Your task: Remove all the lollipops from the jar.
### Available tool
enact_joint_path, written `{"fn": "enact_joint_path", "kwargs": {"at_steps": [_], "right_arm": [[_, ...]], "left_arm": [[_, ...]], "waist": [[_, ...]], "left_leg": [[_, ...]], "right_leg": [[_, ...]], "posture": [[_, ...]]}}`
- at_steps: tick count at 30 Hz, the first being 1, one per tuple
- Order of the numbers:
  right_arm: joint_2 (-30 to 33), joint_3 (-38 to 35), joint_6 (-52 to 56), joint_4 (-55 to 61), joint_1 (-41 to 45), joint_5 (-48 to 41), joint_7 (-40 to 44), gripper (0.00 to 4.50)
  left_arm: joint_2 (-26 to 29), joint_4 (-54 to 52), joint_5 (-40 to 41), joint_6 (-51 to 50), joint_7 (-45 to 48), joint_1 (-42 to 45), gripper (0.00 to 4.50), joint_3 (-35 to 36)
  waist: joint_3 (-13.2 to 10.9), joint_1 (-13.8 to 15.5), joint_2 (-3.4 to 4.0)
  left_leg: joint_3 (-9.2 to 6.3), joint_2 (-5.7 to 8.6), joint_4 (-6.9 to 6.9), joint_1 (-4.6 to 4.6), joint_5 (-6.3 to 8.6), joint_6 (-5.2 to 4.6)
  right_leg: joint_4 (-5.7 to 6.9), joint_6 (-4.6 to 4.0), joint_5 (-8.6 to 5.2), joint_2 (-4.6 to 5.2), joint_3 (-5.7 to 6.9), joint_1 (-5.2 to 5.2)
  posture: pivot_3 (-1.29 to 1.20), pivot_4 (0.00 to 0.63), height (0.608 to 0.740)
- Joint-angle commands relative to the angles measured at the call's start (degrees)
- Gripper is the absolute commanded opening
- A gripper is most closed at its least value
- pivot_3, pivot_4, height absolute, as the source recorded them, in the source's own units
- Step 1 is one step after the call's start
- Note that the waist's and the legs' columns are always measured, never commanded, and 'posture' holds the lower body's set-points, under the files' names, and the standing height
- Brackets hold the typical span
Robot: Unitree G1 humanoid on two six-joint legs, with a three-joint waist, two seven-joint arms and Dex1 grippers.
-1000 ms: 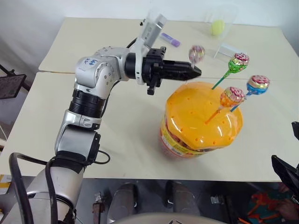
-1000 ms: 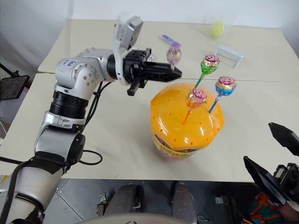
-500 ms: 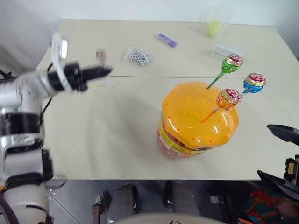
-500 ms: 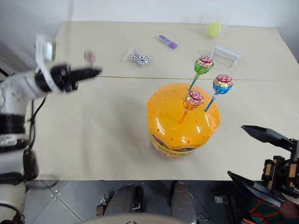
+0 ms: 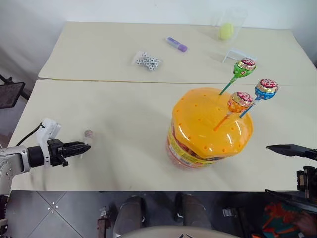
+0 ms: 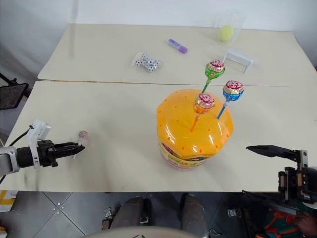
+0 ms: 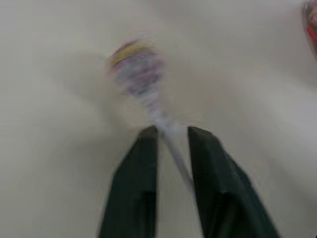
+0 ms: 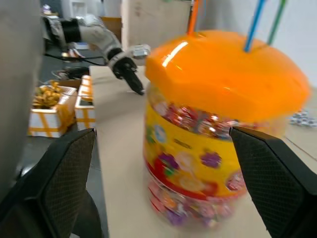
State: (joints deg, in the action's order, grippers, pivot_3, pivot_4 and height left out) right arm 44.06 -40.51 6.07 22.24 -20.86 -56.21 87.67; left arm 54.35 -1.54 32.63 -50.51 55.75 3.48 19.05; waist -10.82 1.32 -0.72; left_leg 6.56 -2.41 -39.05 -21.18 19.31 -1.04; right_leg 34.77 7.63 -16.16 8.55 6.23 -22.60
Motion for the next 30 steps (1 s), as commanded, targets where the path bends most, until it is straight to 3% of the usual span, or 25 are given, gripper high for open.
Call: {"fn": "enact_joint_path", "kwargs": {"at_steps": [1,2,6,8,11,15,17,22,30], "right_arm": [[-0.8,-0.9,-0.4,-0.1,-0.1,-1.0,2.5,4.5],[-1.1,-1.2,-0.1,0.0,-0.3,-1.4,1.9,4.5],[-2.9,-4.0,0.8,0.5,-0.9,-3.8,-1.4,4.5],[-4.3,-5.9,1.5,1.7,-1.7,-5.9,-3.8,4.5],[-6.4,-7.8,1.8,4.0,-2.9,-7.7,-6.5,4.5],[-9.1,-8.9,1.6,7.1,-5.8,-8.5,-7.9,4.5],[-9.8,-8.9,1.4,8.2,-6.2,-8.6,-8.8,4.5],[-11.5,-11.1,1.0,11.1,-7.8,-10.7,-11.4,4.5],[-13.5,-11.1,0.7,15.0,-10.0,-12.3,-14.5,4.5]], "left_arm": [[2.7,4.2,-3.3,12.6,4.7,2.6,2.37,1.9],[3.3,5.5,-3.2,16.7,7.8,4.1,2.67,2.4],[7.7,9.1,0.0,20.2,18.5,13.8,2.67,1.7],[8.7,7.1,3.6,17.2,23.6,20.9,2.67,-1.3],[2.9,3.0,10.4,11.0,24.3,34.3,2.67,-5.9],[-12.5,-0.7,13.8,5.9,17.9,51.1,2.67,-14.1],[-17.7,-0.5,13.4,5.6,15.6,55.0,2.67,-16.1],[-22.9,-2.5,13.0,2.7,14.2,57.8,2.67,-20.9],[-27.5,-3.5,16.4,-7.7,14.0,63.1,2.67,-26.3]], "waist": [[0.0,0.1,0.0],[0.0,0.2,-0.01],[0.0,0.3,-0.02],[0.0,0.4,-0.02],[0.0,0.5,-0.02],[0.0,1.1,-0.06],[0.0,1.1,-0.08],[0.0,-0.5,-0.02],[0.0,0.5,-0.01]], "left_leg": [[0.05,-0.05,0.0,-0.01,0.02,0.04],[0.07,-0.08,0.0,-0.01,0.03,0.08],[0.17,-0.09,-0.02,-0.1,0.06,0.09],[0.28,-0.03,-0.02,-0.09,0.11,0.02],[0.33,0.29,-0.08,-0.09,0.15,-0.04],[0.35,0.43,-0.26,-0.11,0.13,-0.1],[0.36,0.45,-0.34,-0.1,0.12,-0.13],[0.36,0.35,-0.23,0.02,0.12,-0.13],[0.27,0.4,-0.35,-0.12,0.12,-0.19]], "right_leg": [[0.0,-0.07,-0.04,-0.01,0.0,-0.08],[0.01,-0.1,-0.06,-0.04,0.02,-0.11],[0.16,-0.12,-0.06,-0.06,0.07,-0.17],[0.18,-0.09,-0.05,-0.04,0.1,-0.18],[0.28,0.0,0.0,-0.04,0.16,-0.17],[0.25,0.16,0.09,-0.03,0.13,0.0],[0.21,0.19,0.1,-0.04,0.09,0.05],[0.18,0.19,0.09,-0.14,-0.05,-0.02],[-0.02,0.19,0.09,-0.12,-0.12,0.04]], "posture": [[0.0,0.15,0.74],[0.0,0.15,0.74],[0.0,0.15,0.74],[0.0,0.15,0.74],[0.0,0.15,0.74],[0.0,0.15,0.74],[0.0,0.15,0.74],[0.0,0.15,0.74],[0.0,0.15,0.74]]}}
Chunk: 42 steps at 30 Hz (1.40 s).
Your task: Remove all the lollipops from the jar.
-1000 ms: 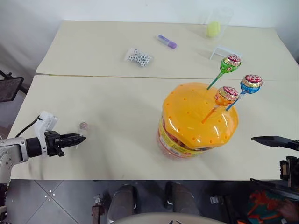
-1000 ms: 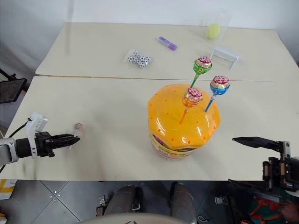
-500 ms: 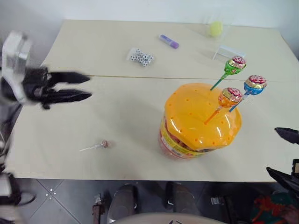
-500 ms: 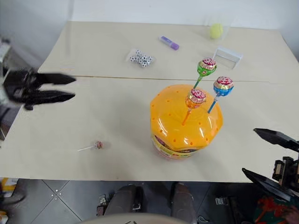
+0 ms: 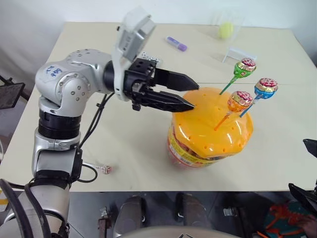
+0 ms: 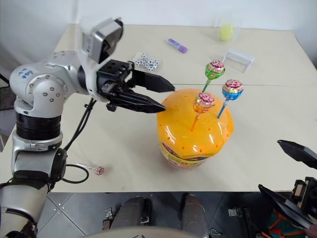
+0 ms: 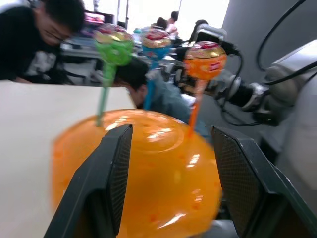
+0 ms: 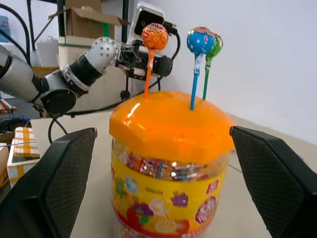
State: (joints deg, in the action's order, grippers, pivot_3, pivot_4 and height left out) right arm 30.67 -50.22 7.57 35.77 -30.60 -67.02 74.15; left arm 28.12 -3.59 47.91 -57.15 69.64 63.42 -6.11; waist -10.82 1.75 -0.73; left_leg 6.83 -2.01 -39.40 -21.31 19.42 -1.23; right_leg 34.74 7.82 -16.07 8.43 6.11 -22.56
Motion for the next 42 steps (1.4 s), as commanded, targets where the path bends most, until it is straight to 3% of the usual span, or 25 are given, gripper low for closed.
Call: {"fn": "enact_joint_path", "kwargs": {"at_steps": [1,16,19,26,30,34,38,41,42], "right_arm": [[0.0,-1.3,-0.7,1.5,-0.1,-1.4,-1.2,4.5],[0.3,2.2,-1.8,0.5,2.1,2.7,-1.8,4.5],[0.3,2.5,-1.8,0.6,2.3,2.9,-2.0,4.5],[1.0,5.8,-0.7,2.2,4.0,1.4,-1.2,4.5],[3.0,7.7,0.2,2.2,7.1,0.1,-1.6,4.5],[4.8,9.3,1.0,1.8,9.5,-0.1,-1.3,4.5],[6.6,10.1,2.0,2.3,11.0,-0.6,0.3,4.5],[8.9,10.7,3.3,3.4,12.4,-1.7,1.0,4.5],[10.3,10.9,4.0,3.9,12.6,-1.7,1.8,4.5]], "left_arm": [[-1.7,-1.5,1.0,-1.4,0.3,3.7,2.67,-1.7],[-5.9,-4.2,-1.2,-0.3,0.1,4.5,2.67,-6.6],[-6.4,-4.0,-1.5,-0.1,-0.2,4.5,2.06,-6.6],[-8.9,-0.8,-2.9,4.2,-0.2,4.5,0.02,-5.4],[-13.2,7.0,-1.5,7.4,-1.2,5.6,0.02,0.1],[-14.2,13.4,2.3,9.5,1.0,6.5,0.02,7.3],[-9.5,17.3,3.3,7.9,0.5,6.4,0.02,12.5],[-1.0,18.0,1.2,5.8,3.5,3.3,0.02,12.4],[4.2,17.9,-0.6,5.2,5.3,0.3,0.02,11.6]], "waist": [[0.0,0.1,0.0],[0.0,-0.1,0.0],[0.0,-0.2,0.0],[0.0,-0.2,0.0],[0.0,-0.1,0.0],[0.0,-0.2,0.0],[0.0,-0.3,0.0],[0.0,-0.7,0.01],[0.0,-0.9,0.04]], "left_leg": [[-0.02,0.0,-0.01,0.0,0.01,-0.01],[0.0,0.01,-0.02,0.0,0.02,-0.03],[-0.01,0.01,-0.02,0.0,0.02,-0.04],[-0.01,0.01,-0.02,0.0,0.02,-0.04],[0.0,0.02,-0.05,-0.01,0.02,-0.06],[-0.01,0.0,-0.07,-0.04,0.03,-0.08],[-0.02,-0.01,-0.06,-0.06,0.03,-0.08],[0.02,-0.02,-0.03,-0.02,0.03,-0.09],[0.02,-0.04,-0.02,0.0,0.03,-0.09]], "right_leg": [[-0.02,0.0,0.0,0.0,0.0,0.02],[-0.05,0.0,0.0,0.0,-0.04,0.02],[-0.04,0.0,0.0,0.0,-0.03,0.02],[-0.07,0.0,0.0,0.0,-0.03,0.02],[-0.07,0.0,0.0,0.01,-0.03,0.02],[-0.08,0.0,0.0,0.0,0.01,0.0],[-0.08,0.0,0.0,0.0,0.04,-0.02],[-0.05,0.0,0.0,0.0,0.03,-0.02],[0.0,0.0,0.0,0.0,0.04,-0.04]], "posture": [[0.0,0.15,0.74],[0.0,0.15,0.74],[0.0,0.15,0.74],[0.0,0.15,0.74],[0.0,0.15,0.74],[0.0,0.15,0.74],[0.0,0.15,0.74],[0.0,0.15,0.74],[0.0,0.15,0.74]]}}
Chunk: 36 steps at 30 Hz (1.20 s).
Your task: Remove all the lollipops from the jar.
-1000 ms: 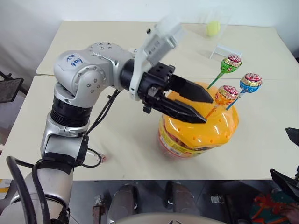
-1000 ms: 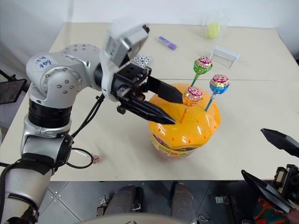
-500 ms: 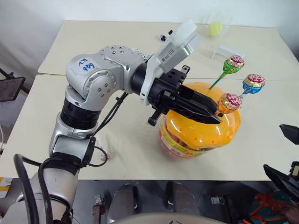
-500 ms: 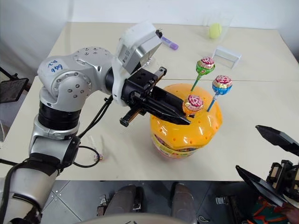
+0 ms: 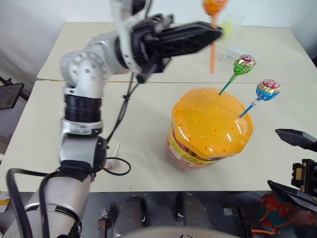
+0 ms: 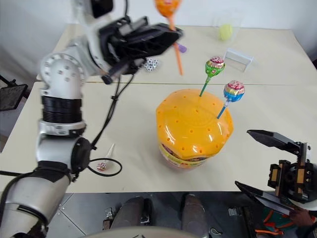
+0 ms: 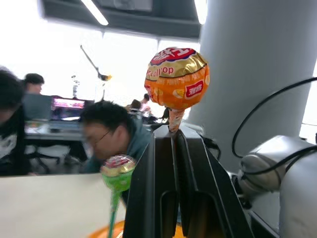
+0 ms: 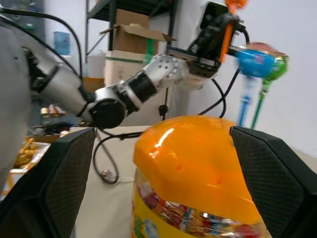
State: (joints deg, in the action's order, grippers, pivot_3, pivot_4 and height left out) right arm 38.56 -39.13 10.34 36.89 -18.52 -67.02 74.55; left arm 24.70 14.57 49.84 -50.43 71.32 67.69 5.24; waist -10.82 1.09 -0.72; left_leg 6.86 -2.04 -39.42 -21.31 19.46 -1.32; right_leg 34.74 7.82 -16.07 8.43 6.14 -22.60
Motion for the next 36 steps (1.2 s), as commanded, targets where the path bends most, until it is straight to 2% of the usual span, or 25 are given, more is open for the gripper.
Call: {"fn": "enact_joint_path", "kwargs": {"at_steps": [1,3,6,11,15,18,19,22,23,27,30,34,36], "right_arm": [[3.4,-0.1,1.7,3.0,0.7,-1.7,2.0,4.5],[4.9,0.1,2.3,2.8,1.1,-1.1,3.5,4.5],[6.4,1.1,1.3,0.3,2.9,2.1,6.5,4.5],[7.3,3.6,-0.7,-5.5,6.6,8.0,10.3,4.5],[8.8,3.3,-2.7,-13.6,8.1,13.5,13.0,4.5],[9.6,3.3,-3.6,-16.3,8.1,16.0,12.9,4.5],[9.6,3.2,-3.6,-16.9,8.4,16.5,12.0,4.5],[9.4,2.0,-0.8,-16.7,9.3,15.6,6.6,4.5],[9.5,1.5,0.8,-16.0,9.4,14.6,4.3,4.5],[9.4,-0.5,8.6,-10.2,8.9,7.1,-5.9,4.5],[10.3,-1.6,13.1,-6.3,8.6,2.2,-10.6,4.5],[12.4,-2.5,16.7,-4.1,10.7,-2.4,-14.3,4.5],[13.3,-1.9,17.6,-3.7,12.2,-3.4,-15.5,4.5]], "left_arm": [[11.2,-0.3,-3.8,-1.9,4.8,-6.1,0.02,-0.4],[19.6,-0.6,-7.5,-2.8,5.4,-12.7,0.02,-1.8],[27.9,-3.2,-11.7,0.5,6.1,-24.2,0.02,-1.8],[32.7,-4.5,-15.6,4.9,2.6,-38.4,0.02,2.5],[33.7,-3.4,-20.3,9.2,-1.4,-47.7,0.02,3.3],[33.4,-4.4,-21.9,10.5,-2.1,-50.8,0.02,2.8],[33.1,-4.2,-22.1,10.1,-3.0,-51.1,0.47,2.9],[32.4,-2.7,-22.9,10.3,-4.3,-51.2,1.2,3.3],[32.1,-2.3,-22.9,11.2,-4.2,-51.2,1.68,3.8],[30.1,0.9,-19.4,21.7,1.8,-49.4,2.67,9.6],[28.7,0.4,-15.4,23.2,5.3,-46.5,3.48,12.9],[26.2,-7.1,-9.4,19.1,6.0,-43.3,3.48,13.1],[23.0,-12.1,-6.9,19.5,5.0,-42.5,3.48,12.7]], "waist": [[0.0,-0.4,0.08],[0.0,-0.4,0.07],[0.0,-0.4,0.01],[-0.1,0.6,-0.27],[-0.1,0.5,-0.28],[-0.1,0.2,-0.28],[-0.1,0.2,-0.25],[-0.1,0.2,-0.18],[-0.1,0.2,-0.18],[-0.1,0.2,-0.18],[-0.1,0.3,-0.19],[-0.1,0.3,-0.19],[-0.1,0.3,-0.19]], "left_leg": [[0.02,0.0,0.04,0.05,0.0,0.0],[0.04,-0.03,0.15,0.08,0.0,0.02],[0.02,-0.02,0.19,0.03,0.02,0.03],[-0.03,0.01,0.09,-0.1,0.08,-0.04],[-0.01,0.02,0.08,-0.12,0.1,-0.08],[0.09,-0.04,0.1,-0.05,0.11,-0.05],[0.08,-0.11,0.1,-0.05,0.11,-0.02],[0.18,-0.34,0.12,-0.01,0.13,0.04],[0.2,-0.36,0.12,0.0,0.13,0.05],[0.27,-0.45,0.12,-0.03,0.15,0.09],[0.34,-0.53,0.11,-0.18,0.15,0.13],[0.41,-0.46,0.11,-0.22,0.15,0.12],[0.43,-0.39,0.1,-0.22,0.15,0.1]], "right_leg": [[0.02,0.0,0.0,0.0,0.0,0.0],[0.05,0.0,0.0,-0.02,0.0,-0.06],[0.01,0.0,0.0,-0.01,0.02,-0.09],[-0.07,-0.01,0.0,0.11,0.03,-0.09],[-0.09,-0.01,0.0,0.19,0.02,-0.09],[-0.05,-0.01,0.0,0.16,0.05,-0.11],[-0.02,-0.02,-0.01,0.13,0.08,-0.13],[0.08,-0.04,-0.02,0.13,0.09,-0.2],[0.17,-0.04,-0.02,0.13,0.09,-0.24],[0.26,-0.05,-0.03,0.14,0.08,-0.39],[0.34,-0.1,-0.04,0.12,0.09,-0.62],[0.33,-0.09,-0.04,0.13,0.08,-0.65],[0.33,-0.07,-0.03,0.13,0.07,-0.64]], "posture": [[0.0,0.15,0.74],[0.0,0.15,0.74],[0.0,0.15,0.74],[0.0,0.15,0.74],[0.0,0.15,0.74],[0.0,0.15,0.74],[0.0,0.15,0.74],[0.0,0.15,0.74],[0.0,0.15,0.74],[0.0,0.15,0.74],[0.0,0.15,0.74],[0.0,0.15,0.74],[0.0,0.15,0.74]]}}
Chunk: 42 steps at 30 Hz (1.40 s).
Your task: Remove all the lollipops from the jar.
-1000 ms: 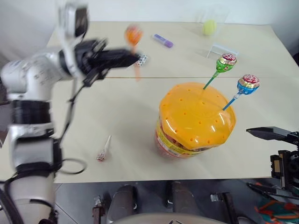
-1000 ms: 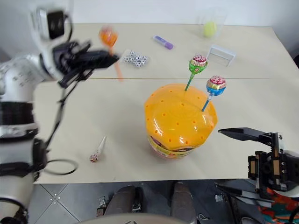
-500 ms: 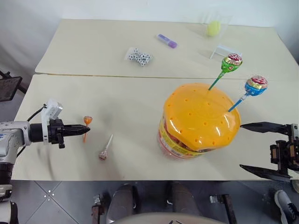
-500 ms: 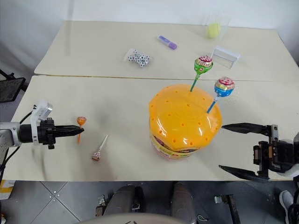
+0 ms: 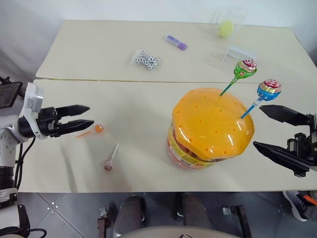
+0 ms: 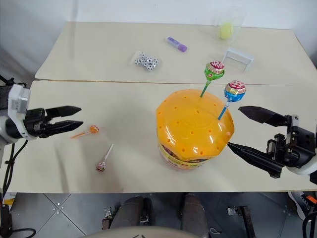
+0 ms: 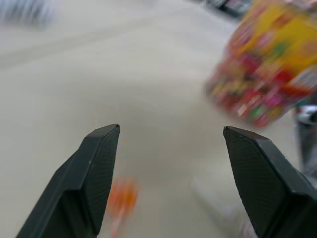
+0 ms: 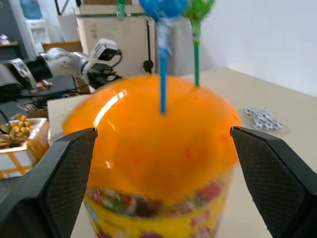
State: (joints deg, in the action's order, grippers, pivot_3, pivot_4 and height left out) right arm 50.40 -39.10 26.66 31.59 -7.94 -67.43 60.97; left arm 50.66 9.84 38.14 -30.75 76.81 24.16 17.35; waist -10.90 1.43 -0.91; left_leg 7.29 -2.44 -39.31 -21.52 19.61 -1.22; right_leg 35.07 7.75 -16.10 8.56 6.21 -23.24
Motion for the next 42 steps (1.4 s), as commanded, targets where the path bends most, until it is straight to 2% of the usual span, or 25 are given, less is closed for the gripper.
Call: {"fn": "enact_joint_path", "kwargs": {"at_steps": [1,2,6,10,11,13,18,24,25,29,33,35,36,39,41,42], "right_arm": [[1.7,-1.4,1.5,1.9,2.5,-3.0,-2.3,4.5],[1.9,-0.9,1.8,2.2,3.2,-3.1,-2.7,4.5],[2.5,1.1,2.5,1.6,6.4,-2.4,-3.2,4.5],[2.9,2.6,3.3,0.3,9.5,-2.6,-2.6,4.5],[3.0,2.8,3.5,0.1,10.1,-2.8,-2.2,4.32],[3.2,3.7,4.1,-0.4,11.6,-2.9,-2.0,3.91],[3.5,8.1,5.1,-1.6,16.8,-1.2,-2.4,2.26],[3.2,8.4,6.0,-2.1,18.2,-1.6,-2.4,0.17],[2.8,8.0,6.1,-2.0,18.2,-2.3,-2.8,0.05],[-0.6,5.0,7.5,-3.4,19.3,-12.2,-9.8,0.05],[-0.2,0.3,10.9,-7.8,18.9,-25.2,-17.1,0.05],[0.6,-3.0,12.2,-11.5,17.7,-26.8,-19.0,0.05],[1.3,-4.5,12.6,-14.1,17.1,-25.5,-20.0,0.05],[10.0,-3.5,16.1,-24.2,10.3,-9.1,-18.8,0.05],[18.7,4.0,18.2,-29.1,5.9,5.7,-23.6,0.05],[21.0,6.7,19.0,-30.8,5.4,10.1,-25.7,0.05]], "left_arm": [[-4.5,-9.2,4.6,1.3,-0.9,1.0,3.48,0.2],[-6.5,-10.3,4.3,3.2,-2.2,1.3,3.48,0.4],[-11.3,-15.3,5.5,4.3,-4.0,1.2,4.38,-0.7],[-13.5,-19.0,6.4,5.2,-3.9,0.7,4.48,-2.0],[-14.3,-19.4,7.5,5.1,-4.4,1.0,4.5,-1.7],[-16.1,-19.6,10.1,3.9,-6.1,1.9,4.5,-0.8],[-16.8,-19.8,12.8,2.5,-6.2,2.5,4.5,-1.7],[-16.6,-19.9,14.1,1.1,-6.3,2.5,4.5,-2.1],[-16.5,-19.7,14.6,0.7,-5.9,2.7,4.5,-2.1],[-17.0,-19.0,15.8,-0.4,-5.7,3.5,4.5,-2.3],[-18.1,-18.0,15.8,-0.1,-5.6,4.8,4.5,-2.8],[-18.3,-18.1,15.6,-0.2,-5.4,5.4,4.5,-3.4],[-18.4,-18.3,15.0,0.4,-5.3,5.7,4.5,-3.7],[-17.3,-18.8,13.2,1.4,-3.9,5.8,4.5,-5.1],[-16.9,-17.9,11.7,2.4,-4.0,5.8,4.5,-5.2],[-16.9,-17.5,11.2,2.9,-4.1,5.9,4.5,-5.2]], "waist": [[0.0,0.0,-0.01],[0.0,0.0,-0.01],[0.0,-0.2,-0.02],[0.0,-0.2,-0.02],[0.0,-0.2,-0.02],[0.0,-0.1,-0.02],[0.0,-0.1,-0.02],[0.0,0.0,-0.02],[0.0,-0.1,-0.02],[0.0,-0.1,-0.02],[0.0,0.1,-0.02],[0.0,0.1,-0.02],[0.0,0.1,-0.02],[0.0,0.1,-0.01],[0.0,-0.1,0.04],[0.0,-0.2,0.03]], "left_leg": [[0.01,0.04,-0.01,0.0,-0.01,-0.02],[0.02,0.13,-0.01,0.0,-0.01,-0.02],[0.04,0.2,-0.01,0.01,-0.01,0.0],[0.08,0.2,-0.01,0.01,-0.01,-0.01],[0.08,0.2,-0.01,0.01,-0.02,-0.01],[0.08,0.2,-0.03,0.01,-0.02,-0.02],[0.03,0.19,-0.18,-0.03,-0.02,-0.04],[0.02,0.19,-0.21,-0.07,-0.01,-0.05],[0.02,0.2,-0.22,-0.07,0.0,-0.06],[0.0,0.18,-0.24,-0.08,0.0,-0.06],[-0.06,0.19,-0.33,-0.16,0.01,-0.07],[-0.09,0.2,-0.39,-0.21,0.02,-0.1],[-0.11,0.2,-0.4,-0.23,0.02,-0.1],[-0.08,0.26,-0.44,-0.28,0.05,-0.15],[0.02,0.27,-0.52,-0.4,0.06,-0.19],[0.07,0.26,-0.63,-0.53,0.07,-0.22]], "right_leg": [[0.0,0.01,0.01,0.01,-0.03,0.0],[0.0,0.01,0.01,0.0,-0.04,0.0],[0.01,0.01,0.01,-0.06,-0.04,-0.01],[-0.03,0.01,0.01,-0.06,-0.07,-0.01],[-0.03,0.01,0.01,-0.06,-0.07,-0.01],[-0.05,0.01,0.01,-0.05,-0.09,-0.01],[-0.02,0.01,0.01,-0.05,-0.08,0.01],[-0.03,0.01,0.01,-0.06,-0.06,0.01],[-0.03,0.01,0.01,-0.06,-0.06,0.01],[-0.02,0.01,0.01,-0.06,-0.05,0.01],[-0.03,0.01,0.01,-0.06,-0.04,0.02],[-0.03,0.01,0.01,-0.06,-0.02,0.02],[-0.04,0.01,0.01,-0.06,-0.01,0.02],[-0.07,0.02,0.01,-0.05,-0.01,0.02],[-0.13,0.02,0.01,-0.06,0.03,0.0],[-0.06,0.02,0.01,-0.04,-0.02,-0.16]], "posture": [[0.0,0.15,0.74],[0.0,0.15,0.74],[0.0,0.15,0.74],[0.0,0.15,0.74],[0.0,0.15,0.74],[0.0,0.15,0.74],[0.0,0.15,0.74],[0.0,0.15,0.74],[0.0,0.15,0.74],[0.0,0.15,0.74],[0.0,0.15,0.74],[0.0,0.15,0.74],[0.0,0.15,0.74],[0.0,0.15,0.74],[0.0,0.15,0.74],[0.0,0.15,0.74]]}}
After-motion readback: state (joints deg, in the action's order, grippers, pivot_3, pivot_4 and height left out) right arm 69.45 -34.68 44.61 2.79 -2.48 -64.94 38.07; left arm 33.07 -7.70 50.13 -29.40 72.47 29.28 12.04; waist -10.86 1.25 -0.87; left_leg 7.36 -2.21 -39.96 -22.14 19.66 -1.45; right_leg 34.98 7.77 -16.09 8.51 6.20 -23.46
